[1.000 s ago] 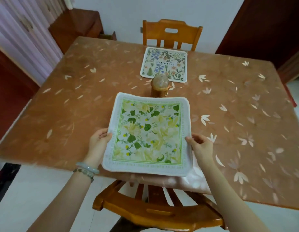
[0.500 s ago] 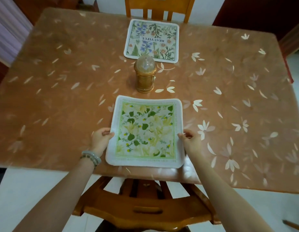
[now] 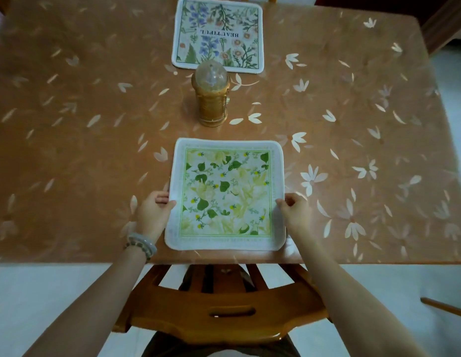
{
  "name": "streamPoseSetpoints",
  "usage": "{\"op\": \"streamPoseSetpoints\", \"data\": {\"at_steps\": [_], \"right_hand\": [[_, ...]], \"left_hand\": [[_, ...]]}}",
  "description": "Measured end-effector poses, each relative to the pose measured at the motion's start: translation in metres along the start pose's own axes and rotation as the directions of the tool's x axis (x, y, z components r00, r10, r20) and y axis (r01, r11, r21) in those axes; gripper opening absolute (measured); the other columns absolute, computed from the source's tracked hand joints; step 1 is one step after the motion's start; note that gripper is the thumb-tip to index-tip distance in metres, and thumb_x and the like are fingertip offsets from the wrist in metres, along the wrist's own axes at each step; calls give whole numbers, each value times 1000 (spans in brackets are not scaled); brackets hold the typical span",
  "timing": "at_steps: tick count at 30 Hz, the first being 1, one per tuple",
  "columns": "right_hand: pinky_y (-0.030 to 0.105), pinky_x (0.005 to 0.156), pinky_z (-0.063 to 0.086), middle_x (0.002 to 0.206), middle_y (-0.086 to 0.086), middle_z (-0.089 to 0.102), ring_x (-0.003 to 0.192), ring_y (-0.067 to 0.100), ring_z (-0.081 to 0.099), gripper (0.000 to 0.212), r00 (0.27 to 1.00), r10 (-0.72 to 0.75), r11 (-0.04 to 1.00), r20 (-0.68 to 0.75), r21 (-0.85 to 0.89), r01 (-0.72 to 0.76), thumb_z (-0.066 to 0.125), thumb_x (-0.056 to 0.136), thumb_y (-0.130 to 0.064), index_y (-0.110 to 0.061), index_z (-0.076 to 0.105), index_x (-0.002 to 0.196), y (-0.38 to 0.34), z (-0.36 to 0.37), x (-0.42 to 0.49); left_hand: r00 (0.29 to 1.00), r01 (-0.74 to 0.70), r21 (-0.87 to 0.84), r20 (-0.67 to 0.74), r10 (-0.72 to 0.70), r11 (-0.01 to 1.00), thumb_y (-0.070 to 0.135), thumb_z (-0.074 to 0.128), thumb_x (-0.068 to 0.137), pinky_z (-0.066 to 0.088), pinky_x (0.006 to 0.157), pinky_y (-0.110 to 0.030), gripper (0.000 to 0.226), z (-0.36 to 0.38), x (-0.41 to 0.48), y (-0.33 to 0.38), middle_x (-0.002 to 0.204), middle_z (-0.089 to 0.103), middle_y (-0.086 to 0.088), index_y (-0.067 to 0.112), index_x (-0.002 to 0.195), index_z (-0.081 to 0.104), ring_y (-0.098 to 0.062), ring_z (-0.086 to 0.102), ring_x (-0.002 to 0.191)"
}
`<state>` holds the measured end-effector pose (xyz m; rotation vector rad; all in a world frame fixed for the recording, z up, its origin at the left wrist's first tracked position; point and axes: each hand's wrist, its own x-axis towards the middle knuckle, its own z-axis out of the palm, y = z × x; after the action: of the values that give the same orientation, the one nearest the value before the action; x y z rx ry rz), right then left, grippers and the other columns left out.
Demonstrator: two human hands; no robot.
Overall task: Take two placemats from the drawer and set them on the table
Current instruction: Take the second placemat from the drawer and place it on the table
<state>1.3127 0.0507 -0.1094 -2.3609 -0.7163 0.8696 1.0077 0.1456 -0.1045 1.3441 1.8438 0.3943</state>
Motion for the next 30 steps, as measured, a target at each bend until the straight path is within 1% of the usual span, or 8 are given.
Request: {"op": "streamPoseSetpoints", "data": {"at_steps": [3,5,8,14,22,24,27,30], "right_hand": [[27,57,42,75,11,66,70,24,60,11,1000,13,1000,-8,15,-13,60,83,-15,-7,66,77,1,2,-2],[30,59,43,76,15,65,72,29,61,14,1000,9,1000,-8,6,-9,59,83,-15,-4,65,78,0,3,-3],[33,59,44,80,20,64,74,34,59,19,1000,17,1000,-20,-25,-17,56,84,-15,2,62,84,0,5,-6],[24,52,37,84,13,62,74,27,56,14,999,11,997,-33,-70,-14,53,88,-18,-4,55,86,8,12,-9],[31,66,42,87,6,63,82,25,60,4,1000,19,999,-2,-34,-19,57,88,-17,-15,55,90,15,12,0],[31,68,41,89,7,63,85,27,60,4,999,29,999,16,-38,-29,57,88,-17,-16,54,91,15,12,0],[27,79,34,108,14,56,97,24,50,27,996,-44,991,-71,-130,34,56,84,-18,-10,56,110,8,14,-3],[42,100,33,132,22,41,117,37,44,47,926,-361,887,-113,-348,303,49,86,-34,-9,52,126,-27,23,9]], "left_hand": [[1000,-29,-23,3,29,999,15,72,82,52,79,-29,17,2,2,-7,83,64,8,20,95,62,-18,65,85],[999,-33,7,-9,33,999,16,71,83,54,78,-33,17,3,1,-8,83,64,7,19,97,62,-17,65,83],[1000,-9,-4,-24,8,1000,15,70,84,51,75,-29,17,8,0,-8,87,64,4,16,99,62,-17,63,83],[1000,16,115,-20,-14,993,14,64,89,32,56,-13,17,13,3,-2,91,62,4,13,105,59,-9,56,73],[997,75,73,-13,-74,995,11,66,87,33,53,-14,21,17,5,-8,89,62,4,16,106,58,-4,57,71],[997,77,92,5,-78,993,12,67,87,35,55,-14,24,15,4,-9,92,63,3,14,108,58,-10,62,77],[1000,-20,300,26,13,954,22,69,84,52,79,-32,37,11,8,-7,116,61,-3,14,117,55,-21,60,103],[959,-281,418,84,271,864,35,58,89,34,112,-47,56,13,24,16,141,46,-10,8,135,43,-32,40,134]]}}
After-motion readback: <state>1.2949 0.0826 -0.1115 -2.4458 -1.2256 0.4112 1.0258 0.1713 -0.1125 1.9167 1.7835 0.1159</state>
